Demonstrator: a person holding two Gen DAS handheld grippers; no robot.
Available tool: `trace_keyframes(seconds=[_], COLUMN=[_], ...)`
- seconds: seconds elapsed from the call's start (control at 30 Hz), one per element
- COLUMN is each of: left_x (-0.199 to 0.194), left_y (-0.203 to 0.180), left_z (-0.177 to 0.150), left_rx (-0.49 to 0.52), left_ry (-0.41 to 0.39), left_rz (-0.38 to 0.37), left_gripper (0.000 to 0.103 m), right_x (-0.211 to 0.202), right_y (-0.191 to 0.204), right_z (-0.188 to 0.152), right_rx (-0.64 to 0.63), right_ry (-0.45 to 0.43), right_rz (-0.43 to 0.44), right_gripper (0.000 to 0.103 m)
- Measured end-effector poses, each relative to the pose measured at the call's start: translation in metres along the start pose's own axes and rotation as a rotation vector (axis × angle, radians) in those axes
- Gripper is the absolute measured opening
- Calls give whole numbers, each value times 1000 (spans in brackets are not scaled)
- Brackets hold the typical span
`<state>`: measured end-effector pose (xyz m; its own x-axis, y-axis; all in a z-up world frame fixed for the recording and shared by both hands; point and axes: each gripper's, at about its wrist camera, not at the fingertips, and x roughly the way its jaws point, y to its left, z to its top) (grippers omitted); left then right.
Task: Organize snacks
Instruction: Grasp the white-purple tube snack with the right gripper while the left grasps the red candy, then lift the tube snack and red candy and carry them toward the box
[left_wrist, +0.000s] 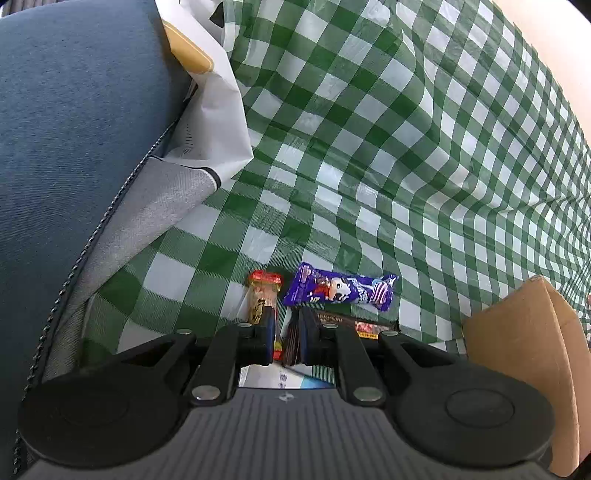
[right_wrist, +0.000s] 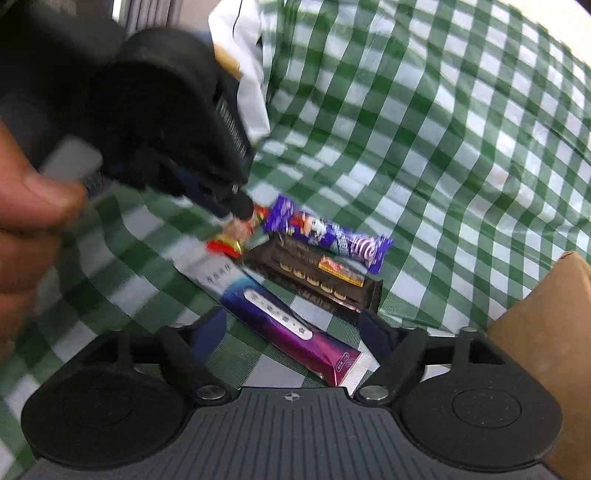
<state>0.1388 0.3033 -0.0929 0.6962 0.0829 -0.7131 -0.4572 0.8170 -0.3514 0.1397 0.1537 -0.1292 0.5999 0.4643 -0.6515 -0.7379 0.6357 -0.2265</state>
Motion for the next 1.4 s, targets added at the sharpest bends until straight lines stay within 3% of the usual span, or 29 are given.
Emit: trace_keyframes(seconds=[0.1,0.23,0.37,0.47,0.5,0.53,0.73,0.83,1.03,1.27,1.4], left_x=[9,23,31,35,34,34,24,10,-26,-90,-116], left_y=[-3,-9,-16,-15,-15,-16,-9,-2,12,-24,-34], left_z=[1,2,2,0,0,0,0,0,-5,-42,-83], left_rx=[23,82,127,129,132,138,113,62,-60,40,4], left_ry=[-2,0,-8,1,2,6,13,10,43,72,115], left_rz=[16,44,74,78,80,91,89,70,29,-20,-74], left_gripper=[16,34,35,35,31,19,15,15,15,15,15], right_x=[11,18,22,22,22,20,2,-10,-41,-99,-136], right_y=[-3,-15,-21,-25,-25,-24,-7,-4,-9,-12,-5], right_z=[-2,0,-1,-2,-2,-2,-4,-7,-13,-44,-74], right_rx=[11,61,99,120,126,125,4,-20,69,240,311], right_ry=[-2,2,22,32,34,33,8,14,75,179,191], right_rz=[20,70,124,188,205,220,253,256,216,106,104], right_gripper=[82,86,83,72,67,59,29,22,20,20,20])
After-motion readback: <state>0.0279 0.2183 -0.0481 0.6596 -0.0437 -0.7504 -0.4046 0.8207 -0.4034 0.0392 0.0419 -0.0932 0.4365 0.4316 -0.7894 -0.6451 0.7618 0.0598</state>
